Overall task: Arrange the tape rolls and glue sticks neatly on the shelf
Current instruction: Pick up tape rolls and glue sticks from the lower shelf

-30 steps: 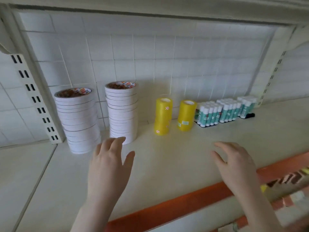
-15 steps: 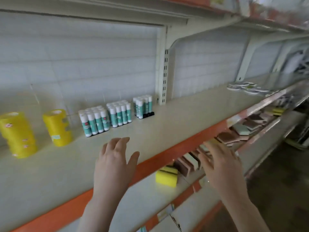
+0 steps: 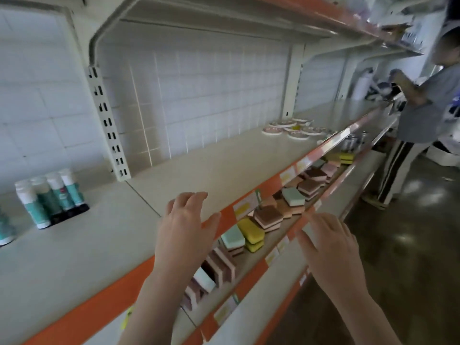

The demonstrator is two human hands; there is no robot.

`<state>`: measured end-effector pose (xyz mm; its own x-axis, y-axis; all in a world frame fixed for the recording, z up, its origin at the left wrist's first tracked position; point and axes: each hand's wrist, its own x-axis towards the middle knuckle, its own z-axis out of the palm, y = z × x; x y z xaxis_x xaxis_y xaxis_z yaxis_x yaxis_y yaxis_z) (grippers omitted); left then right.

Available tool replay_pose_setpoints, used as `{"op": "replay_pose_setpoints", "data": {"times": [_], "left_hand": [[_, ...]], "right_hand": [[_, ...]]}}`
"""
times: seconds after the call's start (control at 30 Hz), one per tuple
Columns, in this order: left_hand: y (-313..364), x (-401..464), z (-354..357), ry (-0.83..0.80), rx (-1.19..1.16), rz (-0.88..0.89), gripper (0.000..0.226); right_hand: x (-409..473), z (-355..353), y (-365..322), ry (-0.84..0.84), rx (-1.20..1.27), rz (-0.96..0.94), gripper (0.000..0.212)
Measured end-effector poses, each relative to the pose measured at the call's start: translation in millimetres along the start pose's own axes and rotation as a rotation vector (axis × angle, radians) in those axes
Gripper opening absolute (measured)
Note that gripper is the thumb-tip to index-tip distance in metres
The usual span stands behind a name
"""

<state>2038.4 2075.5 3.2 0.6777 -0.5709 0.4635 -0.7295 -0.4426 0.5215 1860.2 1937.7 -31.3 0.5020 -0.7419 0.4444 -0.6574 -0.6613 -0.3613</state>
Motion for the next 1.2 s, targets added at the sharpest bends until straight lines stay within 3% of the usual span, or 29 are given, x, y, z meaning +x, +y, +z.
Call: {"op": "replay_pose_setpoints", "data": {"times": [0.33, 0.5, 0.87, 1.0, 1.2], "left_hand": [[77.3, 142.0, 131.8, -0.076, 0.009, 0.0, 0.045], [113.0, 196.7, 191.7, -0.016, 0.026, -0.027, 0.043], [218.8, 288.8, 345.4, 0.108, 0.125, -0.285, 0.04], [245.4, 319.1, 374.6, 0.12, 0.148, -0.297, 0.039], [251.2, 349.0, 407.5, 0.11, 0.167, -0.324, 0.037]], "right_hand": [[169.4, 27.6, 125.3, 0.044, 0.077, 0.083, 0.035], [255.3, 48.4, 186.5, 0.005, 0.121, 0.073, 0.035], [465.1, 93.1, 350.8, -0.072, 0.219, -0.247, 0.031], [519.9, 106.3, 374.0, -0.084, 0.288, -0.344, 0.028], [563.7, 132.9, 387.4, -0.233, 0.317, -0.485, 0.03]]}}
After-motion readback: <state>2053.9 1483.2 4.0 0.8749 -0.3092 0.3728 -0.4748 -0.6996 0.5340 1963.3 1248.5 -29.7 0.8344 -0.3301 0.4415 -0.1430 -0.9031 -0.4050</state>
